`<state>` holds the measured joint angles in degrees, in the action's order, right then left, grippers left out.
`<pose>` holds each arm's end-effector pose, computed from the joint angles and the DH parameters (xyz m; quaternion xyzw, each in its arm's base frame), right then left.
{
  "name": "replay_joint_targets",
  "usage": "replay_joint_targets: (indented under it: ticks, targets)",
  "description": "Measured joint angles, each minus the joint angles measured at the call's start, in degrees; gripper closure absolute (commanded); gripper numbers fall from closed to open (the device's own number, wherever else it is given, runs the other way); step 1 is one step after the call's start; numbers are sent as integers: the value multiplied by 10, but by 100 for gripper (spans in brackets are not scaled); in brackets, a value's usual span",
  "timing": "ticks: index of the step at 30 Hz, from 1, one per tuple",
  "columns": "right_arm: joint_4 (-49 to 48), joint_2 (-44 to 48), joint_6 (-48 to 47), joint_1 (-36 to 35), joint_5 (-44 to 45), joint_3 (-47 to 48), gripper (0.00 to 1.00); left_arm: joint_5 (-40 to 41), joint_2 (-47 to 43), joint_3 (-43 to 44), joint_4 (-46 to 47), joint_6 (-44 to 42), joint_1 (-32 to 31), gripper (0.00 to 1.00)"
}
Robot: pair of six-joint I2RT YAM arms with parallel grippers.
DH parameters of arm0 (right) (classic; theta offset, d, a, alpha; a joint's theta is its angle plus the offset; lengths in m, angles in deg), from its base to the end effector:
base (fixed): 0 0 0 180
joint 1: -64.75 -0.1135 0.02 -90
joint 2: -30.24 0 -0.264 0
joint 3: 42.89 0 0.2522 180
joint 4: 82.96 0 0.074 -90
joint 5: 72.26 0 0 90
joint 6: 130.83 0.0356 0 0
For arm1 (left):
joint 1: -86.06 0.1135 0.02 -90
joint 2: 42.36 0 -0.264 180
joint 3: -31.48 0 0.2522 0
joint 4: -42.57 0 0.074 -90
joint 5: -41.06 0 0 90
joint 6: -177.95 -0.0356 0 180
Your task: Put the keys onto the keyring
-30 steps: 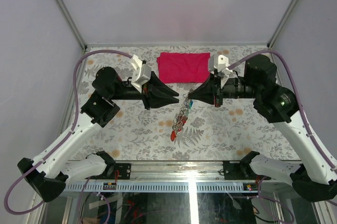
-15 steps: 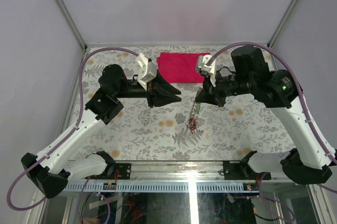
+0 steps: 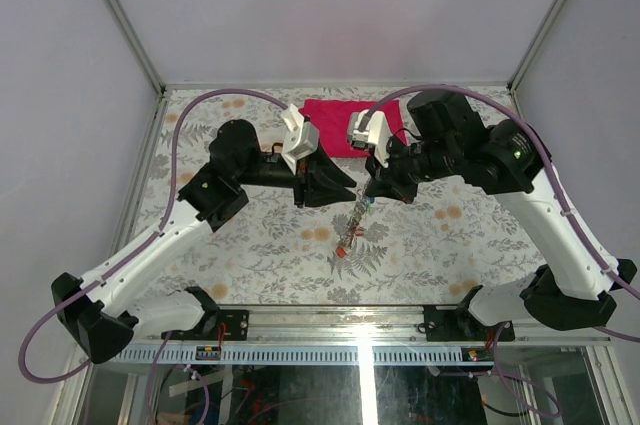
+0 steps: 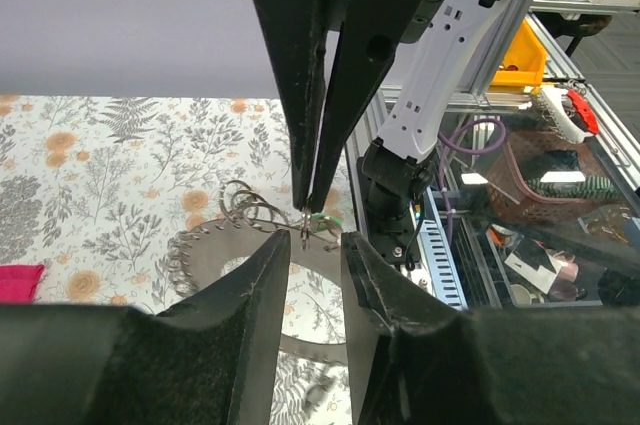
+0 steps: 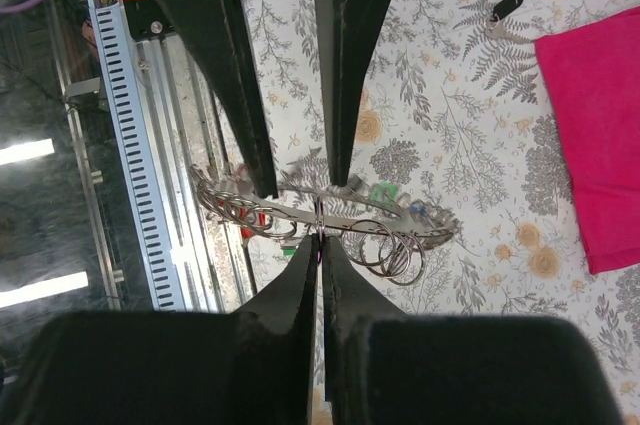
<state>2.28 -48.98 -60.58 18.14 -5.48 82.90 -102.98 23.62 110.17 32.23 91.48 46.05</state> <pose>0.1460 0.1748 0.4893 -0.5561 0.6912 0.2750 0.3705 0.1755 -0.1850 0.4141 0.5044 0.4832 -0.5305 0.4803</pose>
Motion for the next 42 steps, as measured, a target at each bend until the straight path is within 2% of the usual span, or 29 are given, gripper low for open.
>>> replay_joint_targets:
  ticks: [12,20,23,28,30,34,37,42]
  targets:
    - [0,-1,0,-3,3,6,100,1,25,17,-16,-23,-18,72]
    - [-3,-1,0,-5,1,-1,100,1,29,19,-24,-28,-20,76]
    - [-2,-1,0,-6,0,-6,100,2,30,19,-28,-30,-21,81]
    - [-5,0,0,-6,1,-15,100,5,33,27,-36,-34,-23,97]
    - [-7,0,0,-6,1,-18,100,5,34,29,-40,-36,-24,100]
    - [-14,7,0,-6,1,-24,100,5,34,32,-44,-40,-24,100]
    - [-22,15,0,-6,1,-30,100,5,34,36,-46,-45,-26,80]
    - [-32,29,0,-7,3,-33,100,4,34,38,-59,-54,-27,80]
